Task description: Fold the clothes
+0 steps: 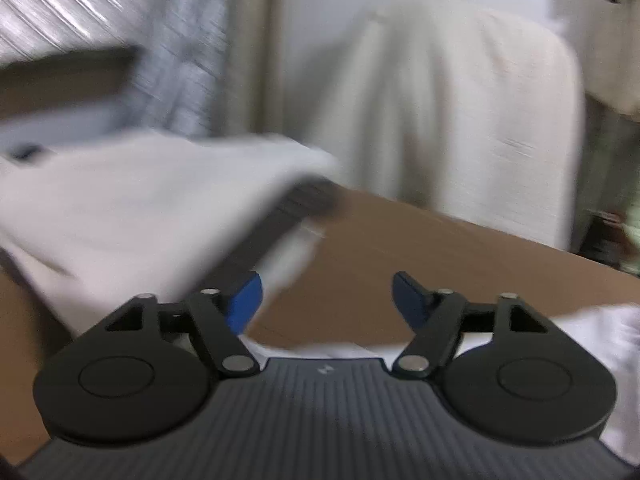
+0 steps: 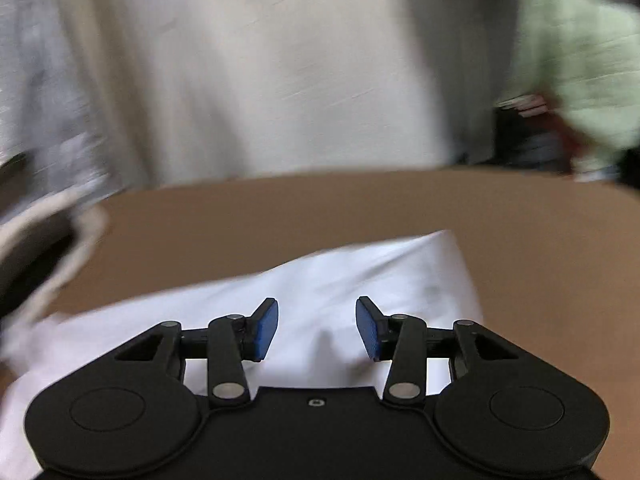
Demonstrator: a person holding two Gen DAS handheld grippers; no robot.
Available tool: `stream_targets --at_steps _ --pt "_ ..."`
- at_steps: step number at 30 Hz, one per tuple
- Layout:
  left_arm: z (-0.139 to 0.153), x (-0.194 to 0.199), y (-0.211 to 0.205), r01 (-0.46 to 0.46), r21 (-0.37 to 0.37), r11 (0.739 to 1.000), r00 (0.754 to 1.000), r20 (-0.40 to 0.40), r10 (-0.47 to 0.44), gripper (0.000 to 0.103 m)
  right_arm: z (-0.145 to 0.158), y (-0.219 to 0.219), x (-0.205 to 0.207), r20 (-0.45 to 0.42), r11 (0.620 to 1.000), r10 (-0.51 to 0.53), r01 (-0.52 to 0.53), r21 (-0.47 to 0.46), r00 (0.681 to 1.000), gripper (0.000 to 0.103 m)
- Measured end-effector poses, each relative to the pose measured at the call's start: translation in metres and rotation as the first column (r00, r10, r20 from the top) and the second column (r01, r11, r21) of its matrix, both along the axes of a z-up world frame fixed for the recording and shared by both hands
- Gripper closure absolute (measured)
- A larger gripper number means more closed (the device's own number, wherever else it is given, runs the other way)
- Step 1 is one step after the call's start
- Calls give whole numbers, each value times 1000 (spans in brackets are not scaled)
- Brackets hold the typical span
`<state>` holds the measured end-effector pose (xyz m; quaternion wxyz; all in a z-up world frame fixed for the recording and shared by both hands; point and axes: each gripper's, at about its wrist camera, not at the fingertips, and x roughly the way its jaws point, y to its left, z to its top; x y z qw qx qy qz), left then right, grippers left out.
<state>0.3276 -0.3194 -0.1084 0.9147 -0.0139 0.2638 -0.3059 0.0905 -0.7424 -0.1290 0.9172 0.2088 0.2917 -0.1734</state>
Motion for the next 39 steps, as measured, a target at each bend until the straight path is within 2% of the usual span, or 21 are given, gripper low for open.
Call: stream_targets --at_steps 3,6,7,8,10,13,15,16,17,18,19,20,21,24,26,28,31,33,35,37,39 --pt "-25 -6 -33 139 29 990 986 -100 -136 26 -21 14 28 -25 984 118 -113 136 993 51" --pt "-55 -8 -72 272 84 959 946 -208 -250 21 -46 30 51 -60 963 164 -146 225 985 50" --pt "-67 -6 -88 304 157 940 927 -278 -254 22 -53 32 57 -76 960 174 -152 235 982 50" --pt "-76 -10 -95 316 236 919 922 -306 -238 37 -59 33 62 -93 957 185 -158 245 978 50" --pt "-93 -17 -108 340 382 859 914 -350 -206 43 -62 35 64 -103 959 186 -157 237 977 50" --pt "-78 -30 -94 313 488 815 942 -267 -201 65 -62 36 63 -111 965 180 -153 215 977 50" --pt "-70 -33 -69 197 562 804 978 -171 -120 64 -63 36 62 -117 968 176 -150 201 977 50" --pt "-72 -28 -53 70 641 764 995 -97 -10 64 -63 37 61 -119 970 174 -149 193 978 50" --pt "-76 -19 -39 -38 711 702 997 -18 72 64 -63 37 61 -122 971 172 -147 186 978 50" --pt "-80 -9 -25 -138 764 631 988 60 144 65 -63 38 60 -124 973 169 -146 179 978 50" --pt "-84 0 -8 -195 789 582 976 96 197 65 -64 38 60 -127 975 167 -145 171 978 50" --pt "-84 9 5 -215 783 584 967 88 238 64 -64 38 59 -130 976 165 -143 164 978 50" --pt "-80 19 16 -228 754 616 958 63 279 65 -64 39 59 -132 977 163 -142 157 978 50" --pt "-56 28 33 -217 562 798 956 -44 291 56 -64 34 56 -124 979 146 -126 158 981 49" --pt "-42 23 29 -127 393 911 976 -115 185 49 -63 28 53 -110 979 129 -109 173 985 49" --pt "-36 7 10 -14 270 963 989 -138 53 41 -64 23 50 -97 976 117 -96 195 988 49" --pt "-45 -12 -26 172 233 957 974 -184 -130 31 -69 20 51 -83 966 119 -96 239 989 49" --pt "-60 -20 -45 253 211 944 948 -250 -199 29 -71 19 55 -75 962 123 -101 254 990 49" --pt "-80 -26 -62 309 255 916 926 -299 -229 25 -74 18 58 -70 959 122 -100 264 990 48" --pt "-97 -33 -77 297 374 879 945 -249 -214 22 -77 17 59 -72 957 118 -94 276 990 48" --pt "-91 -44 -78 267 419 868 961 -181 -208 31 -78 17 59 -69 955 117 -93 283 991 48"
